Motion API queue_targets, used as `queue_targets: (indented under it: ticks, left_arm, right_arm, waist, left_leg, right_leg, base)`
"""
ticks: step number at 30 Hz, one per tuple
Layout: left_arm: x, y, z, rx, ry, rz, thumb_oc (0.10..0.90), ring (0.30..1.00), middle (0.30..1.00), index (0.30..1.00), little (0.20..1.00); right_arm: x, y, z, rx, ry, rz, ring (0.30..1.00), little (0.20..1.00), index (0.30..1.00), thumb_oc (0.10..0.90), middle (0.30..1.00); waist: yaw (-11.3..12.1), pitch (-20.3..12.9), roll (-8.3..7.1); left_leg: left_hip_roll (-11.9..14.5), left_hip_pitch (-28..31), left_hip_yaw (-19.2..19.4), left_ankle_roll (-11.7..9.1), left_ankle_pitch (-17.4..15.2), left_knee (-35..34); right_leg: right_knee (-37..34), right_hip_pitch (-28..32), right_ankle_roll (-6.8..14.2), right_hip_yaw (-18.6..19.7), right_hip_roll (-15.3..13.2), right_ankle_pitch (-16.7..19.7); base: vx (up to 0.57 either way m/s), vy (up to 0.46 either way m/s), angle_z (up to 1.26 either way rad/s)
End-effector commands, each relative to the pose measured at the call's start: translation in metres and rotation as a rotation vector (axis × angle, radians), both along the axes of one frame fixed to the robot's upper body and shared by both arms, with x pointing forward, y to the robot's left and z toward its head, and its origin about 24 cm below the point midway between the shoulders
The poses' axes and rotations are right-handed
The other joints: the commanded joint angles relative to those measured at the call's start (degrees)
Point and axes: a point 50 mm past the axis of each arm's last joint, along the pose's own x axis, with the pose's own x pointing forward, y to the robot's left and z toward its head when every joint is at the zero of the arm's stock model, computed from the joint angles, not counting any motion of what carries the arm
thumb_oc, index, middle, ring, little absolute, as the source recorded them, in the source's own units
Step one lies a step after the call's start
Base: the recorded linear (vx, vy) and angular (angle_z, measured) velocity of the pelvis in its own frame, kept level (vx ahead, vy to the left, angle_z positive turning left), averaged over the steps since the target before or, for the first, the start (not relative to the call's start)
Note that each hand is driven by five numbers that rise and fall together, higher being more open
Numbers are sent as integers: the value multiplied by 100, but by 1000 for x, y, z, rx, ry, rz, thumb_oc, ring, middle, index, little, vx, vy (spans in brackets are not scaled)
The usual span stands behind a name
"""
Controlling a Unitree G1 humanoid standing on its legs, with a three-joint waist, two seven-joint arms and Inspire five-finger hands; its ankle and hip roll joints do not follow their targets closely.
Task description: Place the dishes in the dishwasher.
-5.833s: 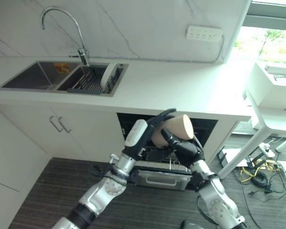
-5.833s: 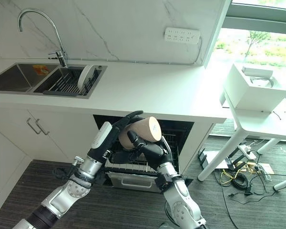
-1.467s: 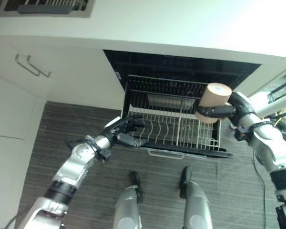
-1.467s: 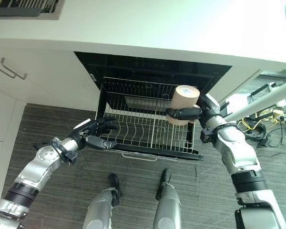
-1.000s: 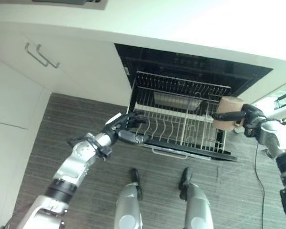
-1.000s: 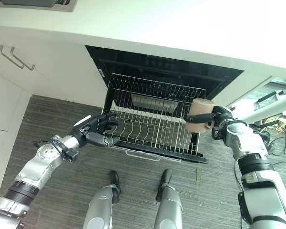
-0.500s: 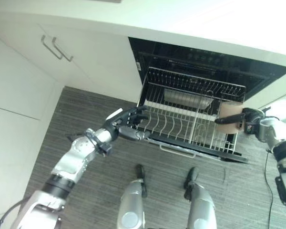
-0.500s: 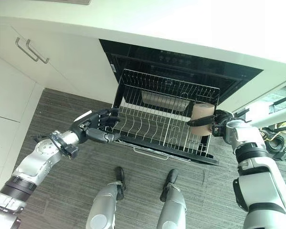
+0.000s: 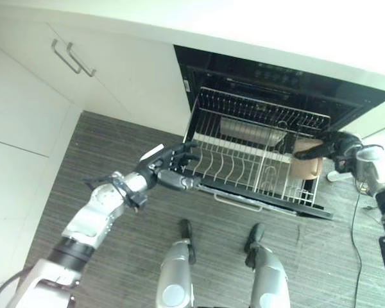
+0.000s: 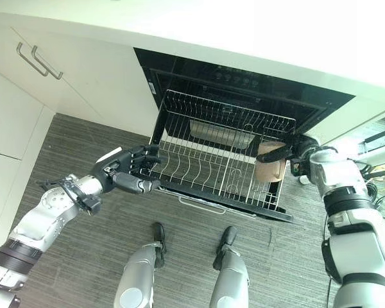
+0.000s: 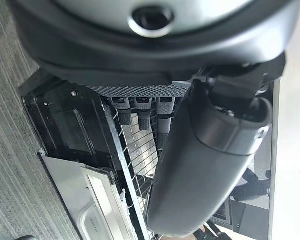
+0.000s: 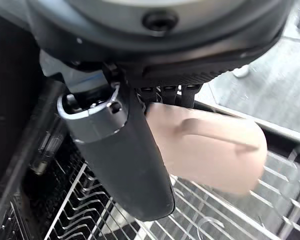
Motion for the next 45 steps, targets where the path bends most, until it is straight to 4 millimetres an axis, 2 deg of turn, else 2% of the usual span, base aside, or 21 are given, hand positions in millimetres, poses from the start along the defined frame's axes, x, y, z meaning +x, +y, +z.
queue_targets:
  ticks: [1, 4, 10, 12, 16, 18, 20, 21, 23, 25, 28, 29, 30, 34, 36, 38, 42, 43, 44, 45]
  left_arm:
    - [-9, -8, 36, -87, -180, -84, 800, 900, 900, 900, 900]
    - [-11, -6, 37, -82, -185, -80, 800, 900, 900, 900, 900]
    - [-17, -1, 43, -126, -253, -38, 800, 900, 900, 900, 900]
    - [-20, 0, 47, -178, -300, -18, 800, 900, 900, 900, 900]
    - [-27, 3, 51, -257, -382, 63, 800, 900, 900, 900, 900]
    - [-37, 6, 52, -332, -431, 99, 800, 900, 900, 900, 900]
    - [-43, 9, 52, -351, -468, 120, 800, 900, 900, 900, 900]
    - [-54, 12, 52, -387, -534, 165, 800, 900, 900, 900, 900]
    - [-64, 15, 51, -424, -586, 202, 800, 900, 900, 900, 900]
    - [-73, 18, 46, -436, -620, 246, 800, 900, 900, 900, 900]
    - [-81, 26, 33, -406, -588, 332, 800, 900, 900, 900, 900]
    - [-89, 34, 25, -410, -559, 366, 800, 900, 900, 900, 900]
    - [-92, 36, 22, -407, -551, 369, 800, 900, 900, 900, 900]
    - [-96, 39, 20, -379, -548, 362, 800, 900, 900, 900, 900]
    - [-99, 41, 20, -344, -535, 330, 800, 900, 900, 900, 900]
    - [-99, 41, 20, -334, -523, 311, 800, 900, 900, 900, 900]
    - [-99, 42, 17, -324, -484, 267, 800, 900, 900, 900, 900]
    - [-98, 41, 15, -327, -456, 248, 800, 900, 900, 900, 900]
    - [-99, 41, 14, -324, -446, 242, 800, 900, 900, 900, 900]
    - [-99, 41, 13, -322, -436, 242, 800, 900, 900, 900, 900]
  right_arm:
    - [-5, -5, 49, -49, -132, 5, 900, 900, 900, 800, 900]
    - [-9, -7, 55, -78, -161, 4, 900, 900, 900, 800, 900]
    - [-16, 2, 71, -99, -272, 14, 900, 900, 900, 800, 900]
    - [-19, 5, 68, -83, -290, 14, 900, 900, 900, 800, 900]
    - [-27, 11, 47, 13, -332, 18, 900, 900, 900, 800, 900]
    - [-38, 14, 29, 60, -372, 20, 900, 900, 900, 800, 900]
    - [-46, 18, 19, 95, -413, 13, 900, 900, 900, 800, 900]
    - [-62, 29, -2, 149, -468, 16, 900, 900, 900, 800, 900]
    - [-79, 38, -20, 190, -501, 49, 900, 900, 900, 800, 900]
    - [-94, 49, -30, 290, -550, 79, 900, 900, 900, 800, 900]
    - [-113, 58, -40, 333, -628, 100, 900, 900, 900, 800, 900]
    - [-129, 61, -47, 395, -668, 114, 900, 900, 900, 800, 900]
    - [-133, 61, -48, 412, -686, 113, 900, 900, 900, 800, 900]
    - [-139, 57, -47, 414, -743, 95, 900, 900, 900, 800, 900]
    - [-147, 56, -41, 419, -808, 105, 900, 900, 900, 800, 900]
    - [-148, 57, -40, 410, -817, 107, 900, 900, 900, 800, 900]
    - [-153, 57, -41, 391, -843, 92, 900, 900, 900, 800, 900]
    - [-158, 60, -35, 360, -919, 100, 900, 900, 900, 800, 900]
    - [-160, 64, -32, 337, -948, 116, 900, 900, 900, 800, 900]
    - [-162, 67, -29, 320, -972, 136, 900, 900, 900, 800, 900]
  waist:
    - [-52, -488, -86]
    - [-80, -511, -112]
    - [-148, -554, -149]
    - [-174, -579, -165]
    - [-205, -670, -218]
    - [-209, -755, -271]
    - [-231, -801, -303]
    - [-299, -901, -351]
    - [-373, -1011, -371]
    - [-449, -1131, -377]
    - [-531, -1330, -377]
    - [-553, -1488, -403]
    - [-551, -1543, -414]
    - [-546, -1663, -431]
    - [-503, -1733, -440]
    - [-473, -1753, -434]
    - [-476, -1821, -443]
    - [-554, -1841, -438]
    - [-575, -1847, -413]
    - [-553, -1844, -362]
  left_leg:
    - [259, 173, -386, -191, -633, 142]
    - [276, 202, -362, -186, -640, 142]
    - [305, 266, -316, -180, -669, 142]
    - [306, 281, -306, -175, -684, 142]
    - [305, 346, -295, -163, -708, 142]
    - [310, 394, -297, -160, -717, 142]
    - [326, 432, -286, -160, -725, 142]
    - [354, 514, -261, -152, -760, 142]
    - [371, 543, -234, -132, -757, 142]
    - [393, 661, -164, -133, -812, 142]
    - [406, 720, -67, -125, -797, 142]
    - [376, 775, -27, -113, -816, 142]
    - [360, 847, 5, -108, -874, 142]
    - [286, 891, 50, -66, -898, 142]
    - [100, 1026, 15, 32, -1083, 142]
    - [-32, 1065, -30, 103, -1165, 142]
    - [-374, 1113, -39, 306, -1319, 142]
    - [-503, 1160, -30, 408, -1426, 142]
    - [-527, 1168, -22, 468, -1465, 142]
    - [-510, 1191, 50, 514, -1470, 142]
  right_leg:
    - [116, 120, 530, 253, -197, -554]
    - [116, 148, 525, 253, -182, -564]
    - [116, 187, 521, 276, -153, -584]
    - [116, 197, 520, 281, -141, -597]
    - [116, 278, 509, 280, -116, -632]
    - [116, 345, 514, 267, -110, -645]
    - [116, 387, 517, 258, -102, -654]
    - [116, 461, 510, 279, -59, -683]
    - [116, 475, 493, 310, -24, -681]
    - [116, 558, 484, 343, 27, -749]
    - [116, 621, 465, 394, 62, -776]
    - [116, 673, 492, 434, 48, -792]
    - [116, 735, 526, 431, 22, -828]
    - [116, 759, 568, 426, -48, -793]
    - [116, 869, 711, 428, -209, -764]
    - [116, 911, 743, 451, -300, -703]
    - [116, 845, 792, 522, -526, -250]
    - [116, 781, 840, 643, -542, 101]
    - [116, 786, 861, 642, -492, 262]
    - [116, 868, 848, 461, -395, 253]
  base:
    - [0, 0, 0]
    - [0, 0, 0]
    - [0, 0, 0]
    - [0, 0, 0]
    - [11, -5, 0]
    - [46, -38, 0]
    - [56, -30, -1]
    - [90, -21, -1]
    - [86, 18, -7]
    - [87, 78, -7]
    - [91, 92, -13]
    - [151, 130, -16]
    - [156, 155, -14]
    - [44, 102, -10]
    - [90, 209, -4]
    - [62, 203, -6]
    - [69, 244, -16]
    - [76, 266, -20]
    - [65, 288, -17]
    - [33, 246, -32]
